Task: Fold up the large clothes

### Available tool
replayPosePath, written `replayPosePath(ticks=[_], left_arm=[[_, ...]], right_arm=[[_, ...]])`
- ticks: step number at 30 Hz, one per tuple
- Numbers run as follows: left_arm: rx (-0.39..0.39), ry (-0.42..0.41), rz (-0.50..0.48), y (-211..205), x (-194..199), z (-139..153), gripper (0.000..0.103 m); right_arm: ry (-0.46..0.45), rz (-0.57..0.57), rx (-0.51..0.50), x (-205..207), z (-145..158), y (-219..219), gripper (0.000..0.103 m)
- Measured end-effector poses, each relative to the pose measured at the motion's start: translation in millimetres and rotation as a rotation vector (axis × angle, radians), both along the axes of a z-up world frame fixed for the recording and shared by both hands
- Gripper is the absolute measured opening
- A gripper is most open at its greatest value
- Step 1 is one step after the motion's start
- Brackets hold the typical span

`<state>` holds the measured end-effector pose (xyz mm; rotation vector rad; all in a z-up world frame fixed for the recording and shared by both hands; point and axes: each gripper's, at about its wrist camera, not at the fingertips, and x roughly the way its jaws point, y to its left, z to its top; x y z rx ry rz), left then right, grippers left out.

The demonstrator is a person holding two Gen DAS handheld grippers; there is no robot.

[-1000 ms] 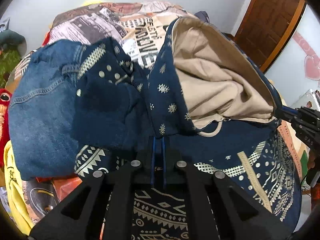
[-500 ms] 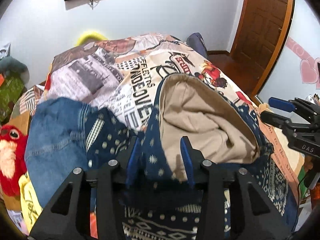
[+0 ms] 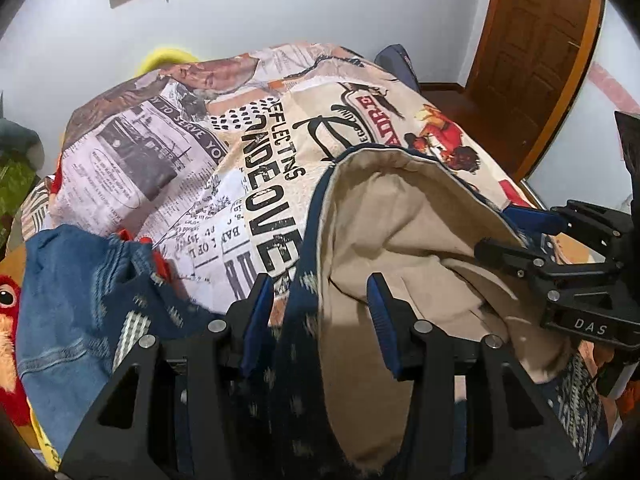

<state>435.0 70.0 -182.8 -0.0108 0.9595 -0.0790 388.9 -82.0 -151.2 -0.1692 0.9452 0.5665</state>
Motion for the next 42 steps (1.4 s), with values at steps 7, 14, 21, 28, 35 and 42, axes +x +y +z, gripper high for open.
replayPosePath(ticks=[7, 14, 21, 28, 35, 42], left_arm=[[-0.085, 0.027, 0.005, 8, 19, -13, 0.018], [-0.207, -0.001, -0.036, 9, -2, 10, 0.006], [-0.257, -0.053, -0.122, -5, -54, 60, 0.005], [-0.211, -0.082, -0.196, -25, -125, 80, 0.005], [-0.122, 0.001, -0.208, -40, -181, 47, 0.005], [-0.071, 0.103, -0.191, -40, -216, -2, 0.011]], right_arm=[[0.042, -0.001, 0.044, 16, -11, 0, 0.015], [0.039, 0.01, 0.122, 1, 11, -13, 0.006], [-0.036, 0.058, 0.126, -38, 53, -25, 0.006], [-0.087, 0.094, 0.112, -102, 79, -41, 0.006], [-0.057, 0.121, 0.071, -155, 68, -53, 0.006], [0.037, 0.118, 0.044, -182, 34, -64, 0.007]])
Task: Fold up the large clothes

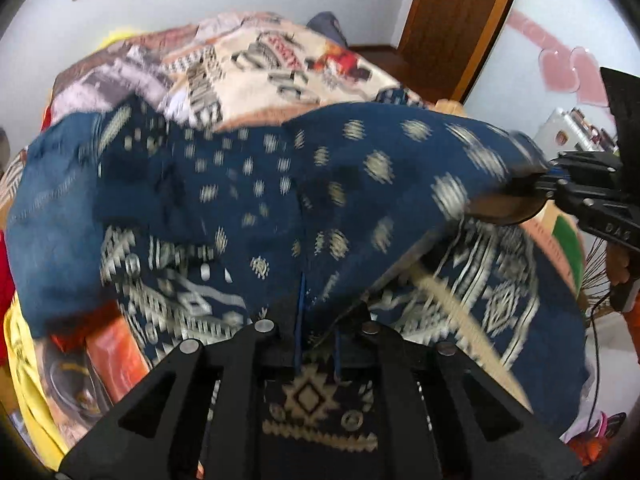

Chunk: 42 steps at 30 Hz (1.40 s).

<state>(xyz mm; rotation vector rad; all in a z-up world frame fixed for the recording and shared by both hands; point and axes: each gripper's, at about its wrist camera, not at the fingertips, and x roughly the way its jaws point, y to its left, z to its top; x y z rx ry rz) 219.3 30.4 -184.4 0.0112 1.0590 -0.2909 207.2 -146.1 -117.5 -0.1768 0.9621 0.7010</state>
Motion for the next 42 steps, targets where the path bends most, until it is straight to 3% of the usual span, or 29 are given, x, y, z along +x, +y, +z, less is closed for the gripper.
replayPosePath(ticks=[6, 8, 10, 14, 21, 23, 26, 31, 39, 42], left_arm=[[0.014, 0.025, 0.016, 7, -22, -17, 0.023], [0.015, 0.018, 0.011, 7, -31, -16, 0.029], [0.032, 0.006, 0.014, 8, -38, -12, 0.046], [0.053, -0.027, 0.024, 13, -50, 3, 0.048], [0.026, -0.132, 0.067, 30, -57, 50, 0.052], [0.03, -0.165, 0.085, 29, -50, 62, 0.058], [0.018, -0.18, 0.099, 24, -34, 68, 0.062], [-0.035, -0.131, 0.092, 4, -13, 50, 0.066], [0.07, 0.002, 0.044, -22, -5, -22, 0.067], [0.045, 0.001, 0.057, -17, -10, -31, 0.069]], right_arm=[[0.048, 0.01, -0.045, -18, -21, -4, 0.009], [0.06, 0.006, -0.058, -24, -23, -7, 0.016], [0.059, 0.005, -0.068, -29, -21, -11, 0.02], [0.031, -0.006, -0.072, -40, -9, -22, 0.028], [-0.029, -0.036, -0.035, -36, 23, -33, 0.031], [-0.062, -0.065, -0.017, -30, 32, -34, 0.041], [-0.09, -0.104, 0.002, -22, 36, -29, 0.048], [-0.012, -0.104, 0.018, -12, 15, -11, 0.048], [0.116, -0.053, -0.104, -18, -47, 6, 0.048], [0.15, -0.05, -0.103, -22, -58, 2, 0.049]])
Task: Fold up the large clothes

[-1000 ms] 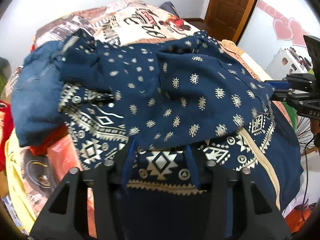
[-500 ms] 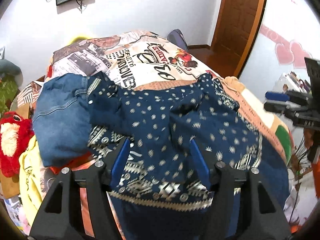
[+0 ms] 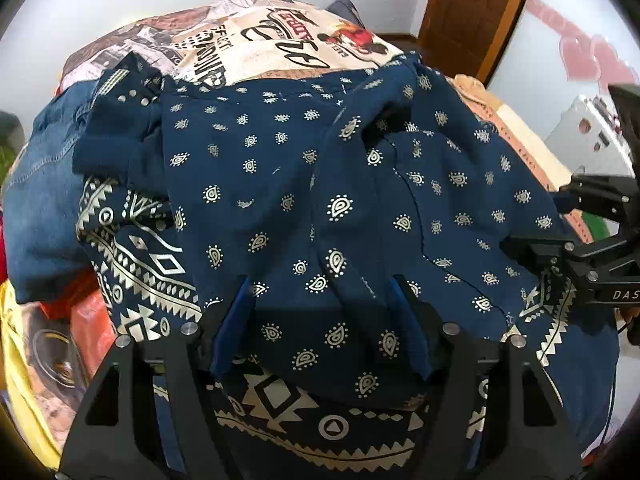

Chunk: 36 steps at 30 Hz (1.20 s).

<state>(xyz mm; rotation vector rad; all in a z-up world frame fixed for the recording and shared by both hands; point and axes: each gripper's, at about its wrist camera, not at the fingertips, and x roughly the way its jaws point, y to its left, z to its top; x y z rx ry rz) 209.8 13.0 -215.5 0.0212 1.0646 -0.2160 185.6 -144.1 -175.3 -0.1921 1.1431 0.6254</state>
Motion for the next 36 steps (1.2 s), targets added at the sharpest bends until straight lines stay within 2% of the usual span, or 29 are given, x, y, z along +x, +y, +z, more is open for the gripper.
replayPosePath(ticks=[4, 10, 15, 18, 24, 33, 36], left_arm=[[-0.034, 0.003, 0.012, 8, 0, 10, 0.068], [-0.037, -0.094, 0.056, 36, -5, 51, 0.069], [-0.036, -0.176, 0.174, 81, 7, 78, 0.071], [-0.04, -0.186, 0.247, 107, 21, 80, 0.071], [-0.106, -0.142, 0.335, 145, 47, 62, 0.071], [-0.195, -0.095, 0.352, 157, 96, 34, 0.07], [-0.217, -0.093, 0.339, 157, 108, 26, 0.061]], right_arm=[[-0.006, -0.007, 0.023, 1, 12, -9, 0.051], [-0.111, -0.032, 0.03, 7, 41, -21, 0.051], [-0.165, -0.103, 0.065, 30, 57, -37, 0.053], [-0.166, -0.17, 0.093, 49, 58, -50, 0.053], [-0.122, -0.285, 0.109, 85, 41, -69, 0.053], [0.018, -0.384, 0.103, 129, -12, -92, 0.054], [0.056, -0.404, 0.105, 142, -27, -95, 0.053]])
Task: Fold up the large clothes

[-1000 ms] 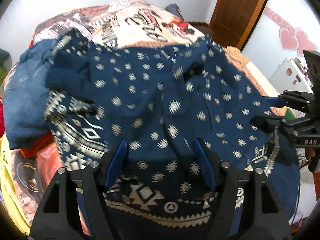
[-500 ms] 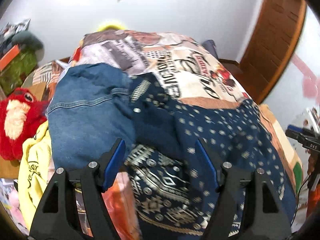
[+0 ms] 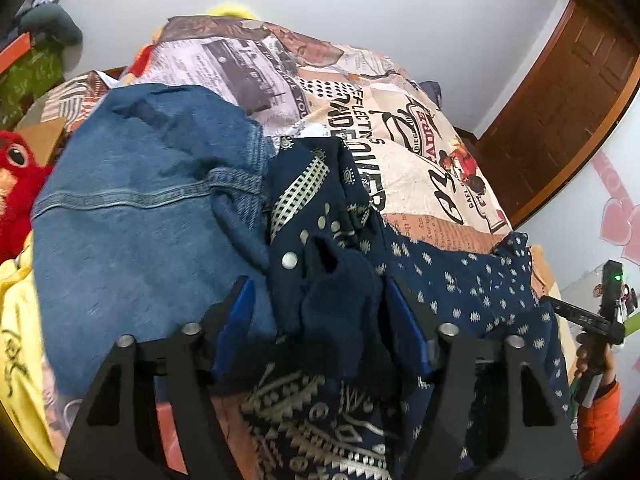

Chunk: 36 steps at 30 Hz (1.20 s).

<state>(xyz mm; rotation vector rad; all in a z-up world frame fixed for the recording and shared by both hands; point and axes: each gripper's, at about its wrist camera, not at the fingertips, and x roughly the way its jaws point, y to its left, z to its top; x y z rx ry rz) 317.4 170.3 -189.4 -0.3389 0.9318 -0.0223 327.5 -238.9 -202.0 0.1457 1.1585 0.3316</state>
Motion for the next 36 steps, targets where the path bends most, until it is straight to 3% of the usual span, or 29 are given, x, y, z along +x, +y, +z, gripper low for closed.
replayPosePath(ticks=[5, 9, 12, 13, 15, 16, 18, 19, 22, 29, 36], left_arm=[[-0.004, 0.026, -0.008, -5, 16, -19, 0.055], [0.075, 0.011, -0.01, -16, 17, -22, 0.054], [0.124, 0.012, 0.003, -21, 19, -22, 0.047], [0.133, 0.01, 0.01, -22, 20, -22, 0.041], [0.165, 0.009, 0.031, -23, 20, -20, 0.027], [0.167, 0.01, 0.035, -22, 20, -19, 0.021], [0.16, -0.002, 0.053, -21, 15, -13, 0.013], [0.158, -0.011, 0.059, -20, 11, -8, 0.008], [0.136, -0.057, 0.049, -24, 0, 12, 0.008], [0.197, -0.163, -0.016, -50, -13, 67, 0.007], [0.222, -0.23, -0.01, -40, 5, 103, 0.007]], right_arm=[[0.051, 0.0, 0.036, 18, -23, 3, 0.054], [0.05, -0.03, 0.12, 31, -32, 4, 0.056], [0.042, -0.035, 0.132, 41, -35, 9, 0.056], [0.042, -0.039, 0.123, 43, -35, 10, 0.052], [0.032, -0.035, 0.095, 47, -32, 15, 0.035], [0.039, -0.013, 0.102, 48, -31, 18, 0.019], [0.048, -0.004, 0.124, 49, -27, 20, 0.015], [0.03, 0.0, 0.12, 47, -21, 20, 0.013], [-0.052, 0.009, 0.157, 36, 10, 16, 0.011], [-0.187, 0.063, 0.177, 17, 84, 19, 0.01], [-0.297, 0.059, 0.181, 34, 122, 34, 0.009]])
